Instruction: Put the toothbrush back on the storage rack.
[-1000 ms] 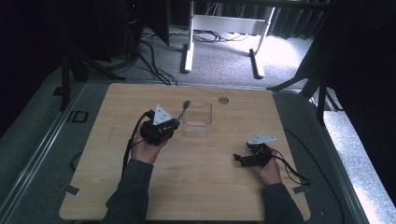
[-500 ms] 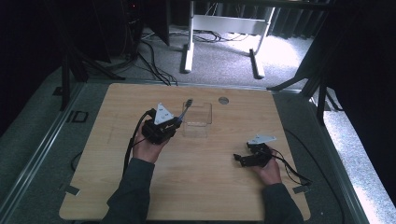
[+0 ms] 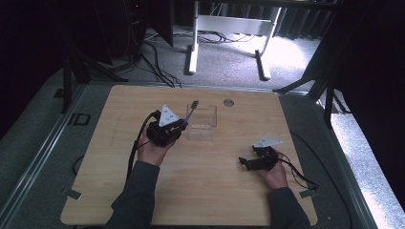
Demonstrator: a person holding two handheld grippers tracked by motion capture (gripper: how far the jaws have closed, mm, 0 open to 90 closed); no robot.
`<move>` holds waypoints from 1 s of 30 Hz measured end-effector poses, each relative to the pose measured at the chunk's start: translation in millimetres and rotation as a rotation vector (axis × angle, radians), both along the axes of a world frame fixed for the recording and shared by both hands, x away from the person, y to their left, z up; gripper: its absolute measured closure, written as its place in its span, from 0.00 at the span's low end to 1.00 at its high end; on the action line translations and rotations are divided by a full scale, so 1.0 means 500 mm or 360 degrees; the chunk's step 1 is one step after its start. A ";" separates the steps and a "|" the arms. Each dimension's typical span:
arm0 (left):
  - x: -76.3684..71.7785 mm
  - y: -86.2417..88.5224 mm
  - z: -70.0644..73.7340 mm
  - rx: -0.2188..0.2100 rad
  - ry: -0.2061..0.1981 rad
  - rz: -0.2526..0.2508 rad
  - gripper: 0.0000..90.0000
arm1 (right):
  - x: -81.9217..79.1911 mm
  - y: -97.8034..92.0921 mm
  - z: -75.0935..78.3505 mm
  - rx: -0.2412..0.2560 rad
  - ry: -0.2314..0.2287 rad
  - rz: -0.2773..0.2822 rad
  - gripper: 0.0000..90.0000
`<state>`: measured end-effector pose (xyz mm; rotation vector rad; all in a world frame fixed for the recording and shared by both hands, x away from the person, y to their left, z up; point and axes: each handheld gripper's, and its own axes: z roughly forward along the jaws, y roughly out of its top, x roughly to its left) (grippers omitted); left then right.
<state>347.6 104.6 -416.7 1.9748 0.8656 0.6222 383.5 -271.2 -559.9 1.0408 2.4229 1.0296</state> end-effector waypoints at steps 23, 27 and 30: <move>0.015 -0.009 0.000 -0.0003 -0.0027 -0.0014 0.88 | 0.000 0.000 0.000 0.0000 0.0001 -0.0004 0.17; 0.017 -0.008 0.000 -0.0018 -0.0030 -0.0012 0.88 | 0.000 0.000 0.000 0.0000 0.0001 -0.0007 0.17; 0.019 -0.007 -0.001 -0.0036 -0.0035 -0.0009 0.88 | 0.000 0.000 0.000 0.0000 0.0001 -0.0007 0.17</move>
